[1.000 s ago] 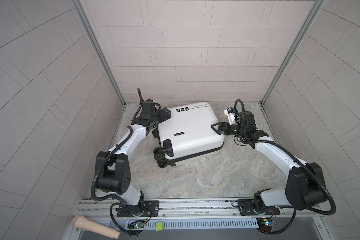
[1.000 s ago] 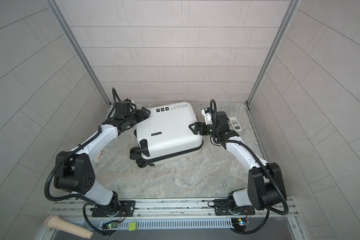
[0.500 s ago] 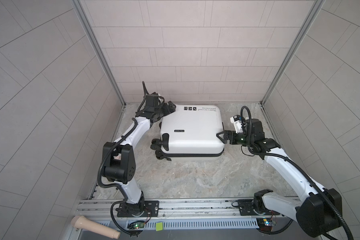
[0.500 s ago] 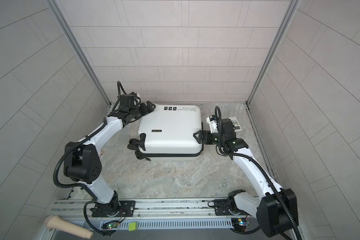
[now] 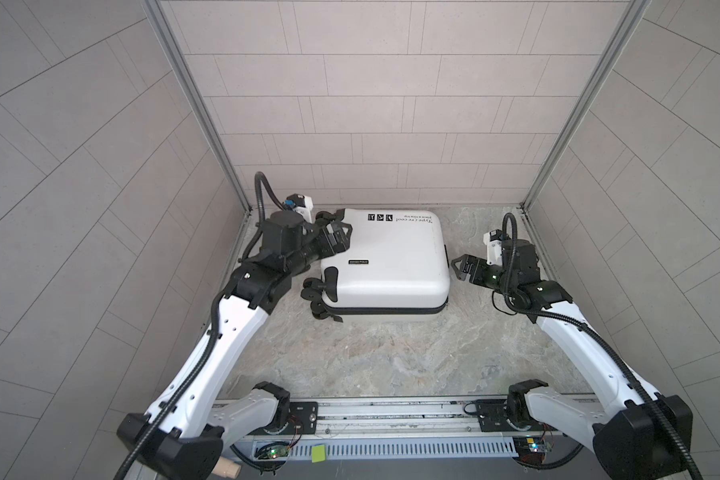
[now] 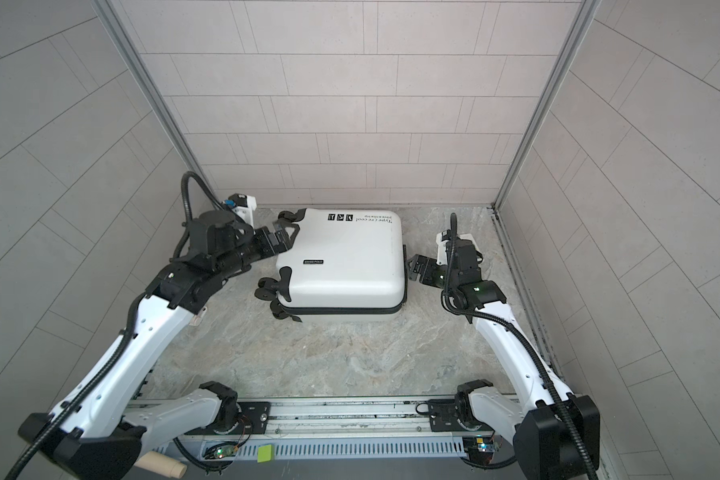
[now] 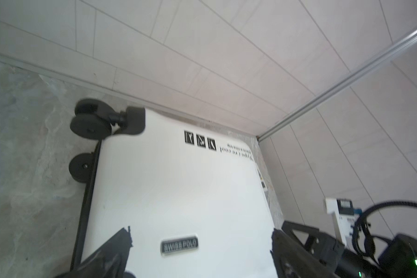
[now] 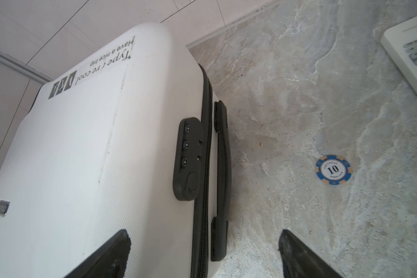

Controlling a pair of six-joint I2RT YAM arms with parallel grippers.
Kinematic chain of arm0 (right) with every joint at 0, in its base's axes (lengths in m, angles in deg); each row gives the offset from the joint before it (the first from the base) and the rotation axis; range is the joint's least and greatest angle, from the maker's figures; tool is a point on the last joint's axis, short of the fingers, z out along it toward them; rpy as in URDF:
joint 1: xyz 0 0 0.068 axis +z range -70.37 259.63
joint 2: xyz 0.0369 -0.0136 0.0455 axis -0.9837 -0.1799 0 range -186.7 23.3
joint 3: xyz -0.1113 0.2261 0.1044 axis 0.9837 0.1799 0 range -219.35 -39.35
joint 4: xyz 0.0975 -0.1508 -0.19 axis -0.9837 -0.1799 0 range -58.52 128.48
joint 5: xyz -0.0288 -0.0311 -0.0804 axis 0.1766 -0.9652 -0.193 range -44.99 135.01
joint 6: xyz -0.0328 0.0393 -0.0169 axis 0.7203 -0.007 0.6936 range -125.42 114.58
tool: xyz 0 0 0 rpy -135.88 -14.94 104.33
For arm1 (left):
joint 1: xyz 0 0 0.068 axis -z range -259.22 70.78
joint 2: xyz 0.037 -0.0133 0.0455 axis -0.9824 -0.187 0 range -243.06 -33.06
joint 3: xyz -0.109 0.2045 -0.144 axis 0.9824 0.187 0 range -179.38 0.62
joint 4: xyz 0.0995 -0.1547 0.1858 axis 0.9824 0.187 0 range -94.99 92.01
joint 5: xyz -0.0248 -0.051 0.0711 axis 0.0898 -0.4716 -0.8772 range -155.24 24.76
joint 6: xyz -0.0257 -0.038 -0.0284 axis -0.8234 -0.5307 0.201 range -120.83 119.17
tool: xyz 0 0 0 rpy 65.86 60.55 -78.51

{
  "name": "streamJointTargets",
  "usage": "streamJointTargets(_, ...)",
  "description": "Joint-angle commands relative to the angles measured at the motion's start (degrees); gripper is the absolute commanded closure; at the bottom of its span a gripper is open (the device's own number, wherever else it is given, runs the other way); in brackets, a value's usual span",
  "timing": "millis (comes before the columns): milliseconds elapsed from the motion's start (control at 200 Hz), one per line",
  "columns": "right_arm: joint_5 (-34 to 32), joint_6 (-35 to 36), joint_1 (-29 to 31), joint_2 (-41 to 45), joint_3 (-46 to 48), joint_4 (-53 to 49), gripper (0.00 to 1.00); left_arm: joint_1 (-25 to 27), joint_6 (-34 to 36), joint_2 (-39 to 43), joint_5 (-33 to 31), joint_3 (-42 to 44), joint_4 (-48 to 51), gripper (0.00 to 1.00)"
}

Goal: Pack the luggage

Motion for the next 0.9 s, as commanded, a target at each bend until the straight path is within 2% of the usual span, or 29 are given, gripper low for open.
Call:
streamJointTargets(0, -1.21, -3.25, -3.46, -3.81, -1.06, 1.92, 0.03, 6.13, -4.74, 5.08, -7.79, 4.17, 6.23, 0.03)
streamJointTargets(145, 6.53, -7.18, -8.39, -15.49, -3.49, 5.03, 0.08, 14.86, -11.3, 9.46, -13.04, 8.75, 7.43, 0.03)
streamJointTargets(280, 12.32, -7.86, -8.43, -26.34, -7.37, 7.0, 0.16, 22.0, -17.24, 9.43, -14.95, 11.77, 7.66, 0.03)
streamJointTargets(425, 13.78, -8.76, -7.8, -30.83, -8.37, 10.38, 0.22, 30.49, -21.47, 9.12, -20.82, 15.8, 4.33, 0.03)
streamJointTargets(585, 15.08, -9.3, -7.19, -34.68, -10.1, 11.79, 0.29, 31.44, -23.03, 8.59, -21.38, 18.16, 2.97, 0.03)
streamJointTargets(811, 15.88, -10.02, -5.59, -37.87, -10.51, 14.06, 0.31, 31.46, -23.59, 9.62, -24.89, 22.16, -0.96, 0.03)
streamJointTargets(891, 16.08, -10.36, -5.09, -39.09, -10.4, 14.65, 0.35, 31.28, -23.75, 10.62, -26.77, 23.95, -2.47, 0.02)
